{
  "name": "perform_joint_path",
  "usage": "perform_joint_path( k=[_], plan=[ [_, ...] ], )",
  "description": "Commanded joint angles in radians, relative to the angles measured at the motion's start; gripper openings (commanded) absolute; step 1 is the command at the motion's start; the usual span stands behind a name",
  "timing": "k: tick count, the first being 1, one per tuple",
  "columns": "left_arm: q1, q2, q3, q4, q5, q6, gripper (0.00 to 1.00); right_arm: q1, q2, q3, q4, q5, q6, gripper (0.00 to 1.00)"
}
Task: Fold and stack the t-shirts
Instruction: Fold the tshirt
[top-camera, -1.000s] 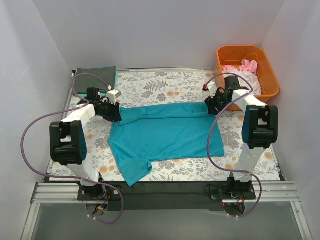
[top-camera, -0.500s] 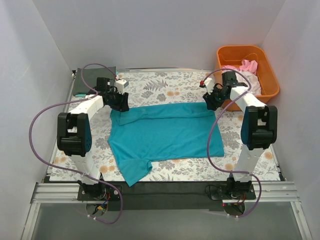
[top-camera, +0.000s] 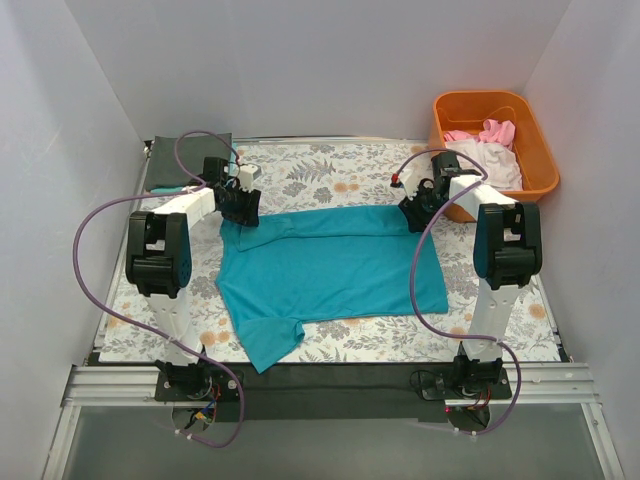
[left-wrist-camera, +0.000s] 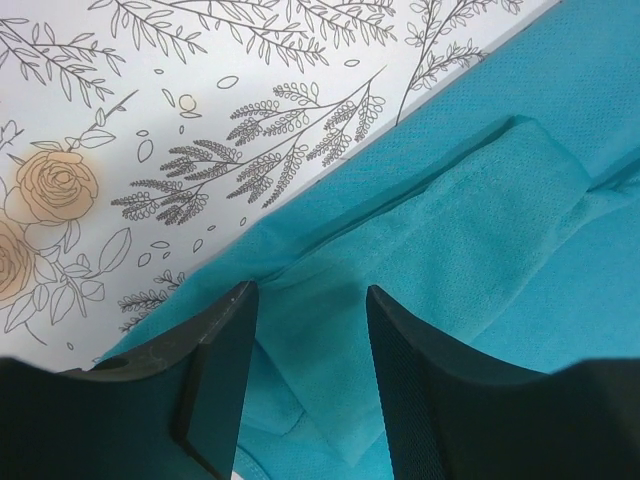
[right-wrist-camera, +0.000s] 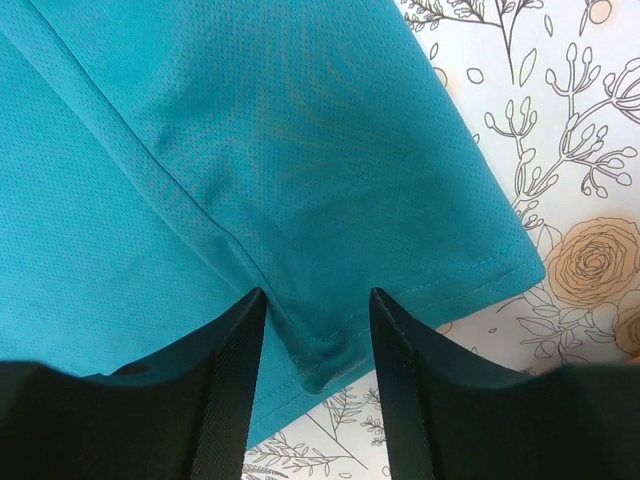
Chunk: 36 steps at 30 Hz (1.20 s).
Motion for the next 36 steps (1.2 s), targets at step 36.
perform_joint_path(
  k=[36],
  plan=[
    [-0.007, -0.029, 0.086, -0.086, -0.001, 0.022, 0.36, 0.006, -0.009, 0.008, -0.036, 0.025, -0.023, 0.39]
  ],
)
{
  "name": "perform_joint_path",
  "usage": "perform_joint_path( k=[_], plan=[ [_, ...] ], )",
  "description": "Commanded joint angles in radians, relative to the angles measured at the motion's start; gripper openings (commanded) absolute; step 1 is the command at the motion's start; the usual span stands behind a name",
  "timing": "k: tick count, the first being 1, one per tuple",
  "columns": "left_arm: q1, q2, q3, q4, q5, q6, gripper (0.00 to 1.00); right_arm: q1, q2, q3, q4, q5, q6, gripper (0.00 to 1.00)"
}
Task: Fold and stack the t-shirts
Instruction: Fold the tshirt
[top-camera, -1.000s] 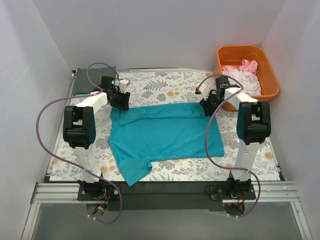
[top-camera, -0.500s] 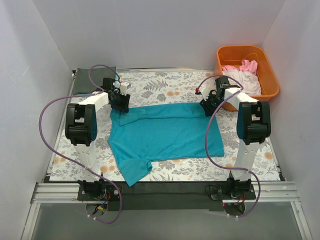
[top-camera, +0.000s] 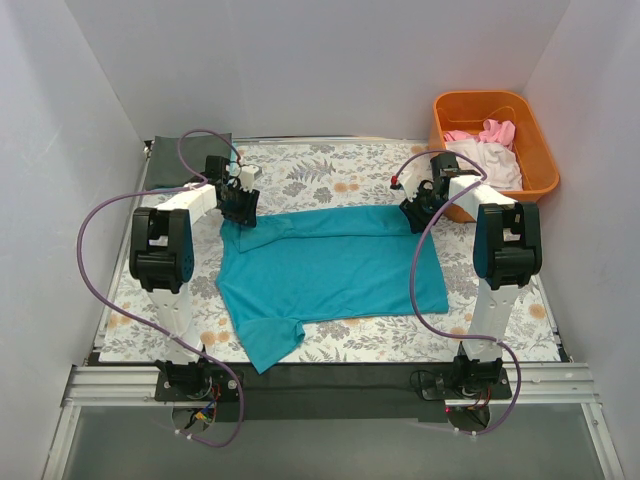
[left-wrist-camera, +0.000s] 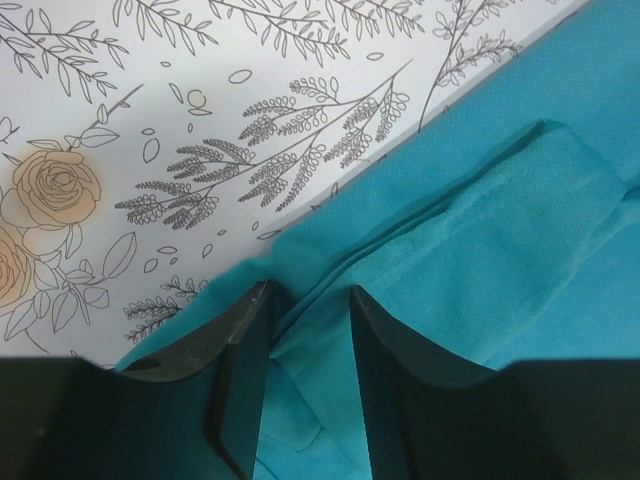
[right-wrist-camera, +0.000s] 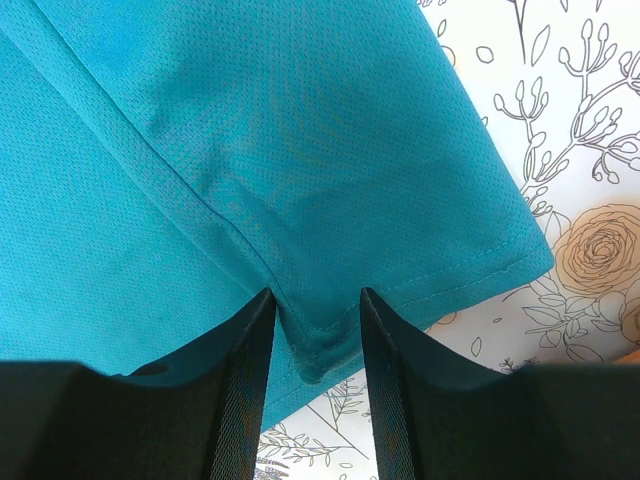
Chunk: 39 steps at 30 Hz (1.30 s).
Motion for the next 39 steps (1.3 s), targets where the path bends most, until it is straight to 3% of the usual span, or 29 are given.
perform_joint_path(
  k=[1, 17, 20, 21, 25, 29, 39],
  plan=[
    [-0.005, -0.083, 0.025, -0.037, 0.018, 0.015, 0.37, 0.004, -0.01, 0.011, -0.021, -0.009, -0.013, 0.39],
    [-0.005, -0.095, 0.011, -0.059, -0.006, 0.036, 0.32, 0.003, -0.004, 0.017, -0.024, -0.003, -0.013, 0.39],
    [-0.005, -0.1, 0.01, -0.06, -0.006, 0.044, 0.26, 0.004, -0.002, 0.023, -0.026, -0.005, -0.01, 0.39],
    [-0.005, -0.106, 0.01, -0.06, -0.005, 0.044, 0.18, 0.003, -0.002, 0.024, -0.024, -0.006, -0.01, 0.39],
    [-0.005, -0.124, 0.007, -0.06, 0.003, 0.052, 0.06, 0.004, -0.005, 0.023, -0.027, -0.003, -0.01, 0.39],
    [-0.005, -0.132, 0.008, -0.065, -0.006, 0.064, 0.02, 0.004, -0.005, 0.026, -0.026, -0.003, -0.011, 0.39],
    [-0.011, -0.299, -0.056, -0.235, 0.225, 0.182, 0.0, 0.003, -0.056, 0.001, -0.042, 0.012, -0.034, 0.38]
  ],
)
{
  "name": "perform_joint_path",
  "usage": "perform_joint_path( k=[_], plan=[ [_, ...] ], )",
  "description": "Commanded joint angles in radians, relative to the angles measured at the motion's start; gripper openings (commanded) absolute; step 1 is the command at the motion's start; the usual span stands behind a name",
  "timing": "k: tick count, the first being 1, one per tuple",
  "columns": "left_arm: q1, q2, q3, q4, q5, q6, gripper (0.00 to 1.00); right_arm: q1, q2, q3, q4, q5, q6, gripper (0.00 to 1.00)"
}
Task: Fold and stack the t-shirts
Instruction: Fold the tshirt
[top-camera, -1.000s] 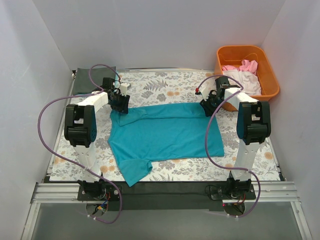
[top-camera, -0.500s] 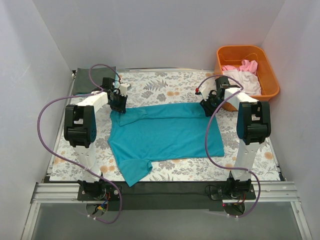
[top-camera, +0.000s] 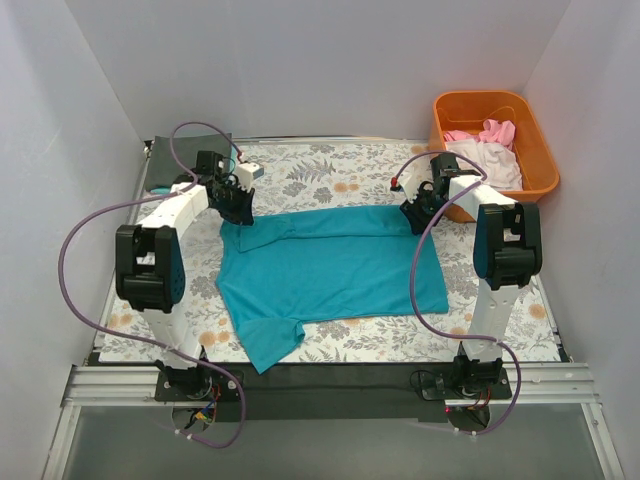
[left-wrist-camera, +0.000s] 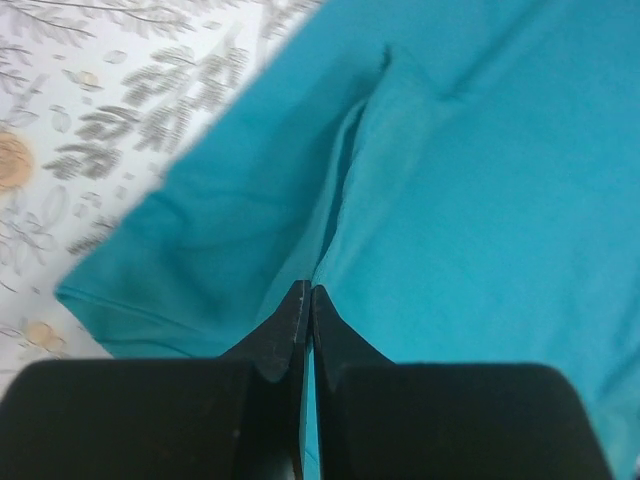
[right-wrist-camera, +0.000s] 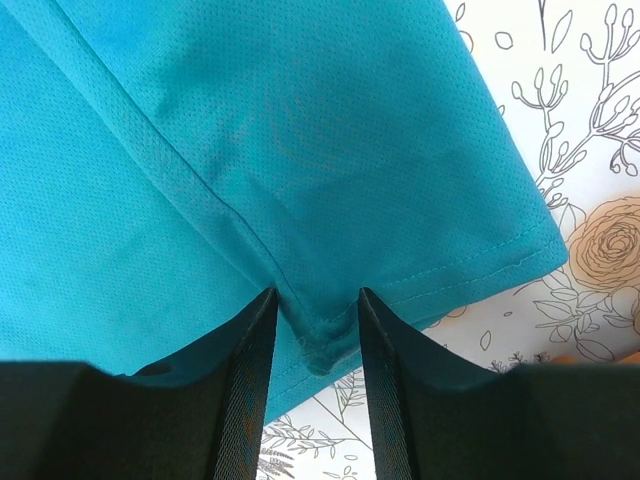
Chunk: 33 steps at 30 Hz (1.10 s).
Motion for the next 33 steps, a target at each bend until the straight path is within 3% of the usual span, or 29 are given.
perform_joint_path(
  k=[1, 8, 15, 16, 17, 21, 26, 33],
  plan=[
    [-0.016, -0.157, -0.051, -0.116, 0.138, 0.08, 0.0, 0.003, -0.057, -0.002, -0.022, 0.009, -0.028, 0.38],
    [-0.062, -0.275, -0.245, -0.2, 0.175, 0.166, 0.0, 0.003, -0.063, -0.005, -0.035, 0.028, -0.041, 0.35],
    [-0.082, -0.269, -0.368, -0.144, 0.112, 0.173, 0.0, 0.003, -0.066, 0.014, -0.054, 0.034, -0.05, 0.34],
    [-0.082, -0.263, -0.373, -0.137, 0.109, 0.172, 0.04, 0.001, -0.068, 0.018, -0.055, 0.031, -0.048, 0.34],
    [-0.083, -0.26, -0.373, -0.134, 0.11, 0.169, 0.18, 0.003, -0.068, 0.023, -0.058, 0.029, -0.047, 0.34],
    [-0.082, -0.275, -0.347, -0.141, 0.121, 0.128, 0.42, 0.004, -0.065, 0.052, -0.074, 0.009, -0.035, 0.35],
    [-0.031, -0.294, -0.27, -0.079, 0.156, 0.008, 0.45, 0.006, -0.043, 0.073, -0.077, 0.003, -0.018, 0.38],
    [0.029, -0.194, -0.174, 0.141, -0.067, -0.172, 0.46, 0.006, 0.021, 0.125, -0.068, 0.018, 0.016, 0.4]
  ],
)
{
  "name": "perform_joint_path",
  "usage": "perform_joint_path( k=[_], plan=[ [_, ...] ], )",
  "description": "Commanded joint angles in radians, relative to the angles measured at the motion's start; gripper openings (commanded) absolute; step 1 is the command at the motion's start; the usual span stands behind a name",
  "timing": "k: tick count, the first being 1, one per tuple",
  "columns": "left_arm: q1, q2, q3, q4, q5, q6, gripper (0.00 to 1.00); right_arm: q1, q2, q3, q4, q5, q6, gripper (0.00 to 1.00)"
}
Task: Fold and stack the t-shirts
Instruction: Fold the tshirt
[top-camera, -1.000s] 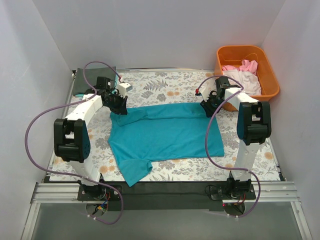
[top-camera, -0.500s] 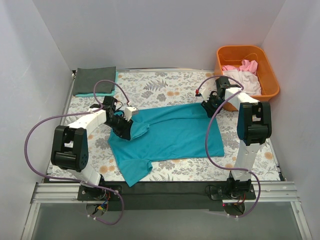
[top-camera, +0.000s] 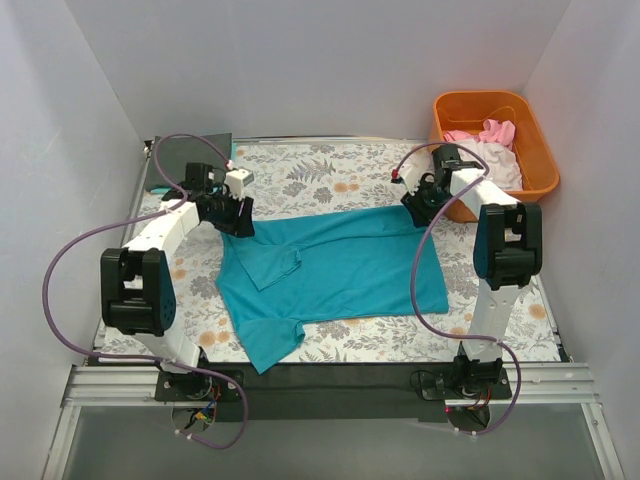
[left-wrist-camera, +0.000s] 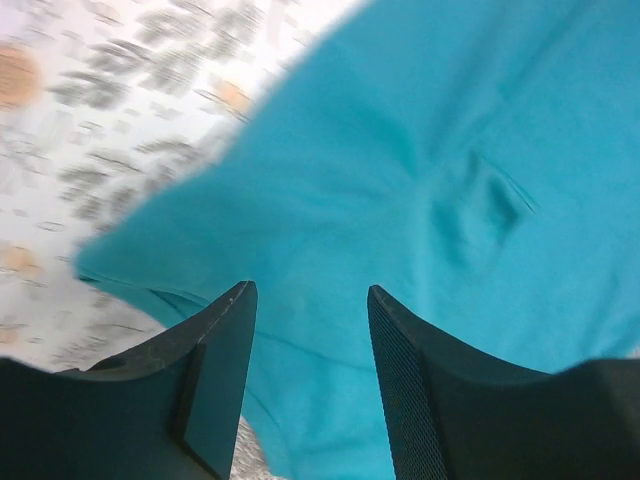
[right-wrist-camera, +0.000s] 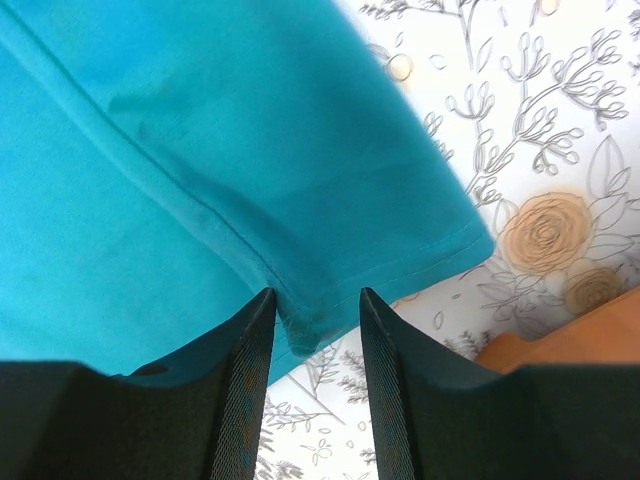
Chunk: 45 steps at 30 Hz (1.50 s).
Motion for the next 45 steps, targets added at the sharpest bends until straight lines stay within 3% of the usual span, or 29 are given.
perform_joint_path(
  k=[1, 9, 14, 21, 24, 27, 29, 32, 37, 45],
  plan=[
    [0.017, 0.059, 0.063, 0.159, -0.13, -0.109, 0.46, 0.006, 0.037, 0.057, -0.007, -0.001, 0.025, 0.4],
    [0.033, 0.213, 0.14, 0.204, -0.25, -0.121, 0.5, 0.011, 0.101, 0.077, 0.003, 0.054, 0.047, 0.4],
    [0.048, 0.248, 0.121, 0.22, -0.31, -0.103, 0.45, 0.015, 0.109, 0.04, 0.002, 0.091, 0.036, 0.41],
    [0.079, 0.329, 0.164, 0.271, -0.359, -0.095, 0.14, 0.015, 0.078, -0.018, 0.0, 0.119, 0.004, 0.41],
    [0.079, 0.368, 0.21, 0.256, -0.343, -0.098, 0.09, 0.018, 0.071, -0.003, -0.003, 0.114, 0.01, 0.41],
    [0.079, 0.379, 0.265, 0.224, -0.289, -0.115, 0.22, 0.021, 0.045, 0.015, -0.009, 0.084, 0.024, 0.43],
    [0.109, 0.346, 0.27, 0.219, -0.264, -0.121, 0.39, 0.024, 0.012, 0.022, -0.012, 0.074, 0.025, 0.44],
    [0.126, 0.311, 0.287, 0.181, -0.198, -0.123, 0.48, 0.024, -0.032, 0.026, -0.018, 0.05, 0.025, 0.45],
    [0.146, 0.308, 0.331, 0.055, -0.051, -0.109, 0.51, 0.024, -0.092, 0.008, -0.041, 0.017, -0.025, 0.47],
    [0.148, 0.342, 0.311, 0.004, -0.021, -0.09, 0.52, 0.031, -0.078, -0.015, -0.064, 0.013, -0.091, 0.49]
  ],
)
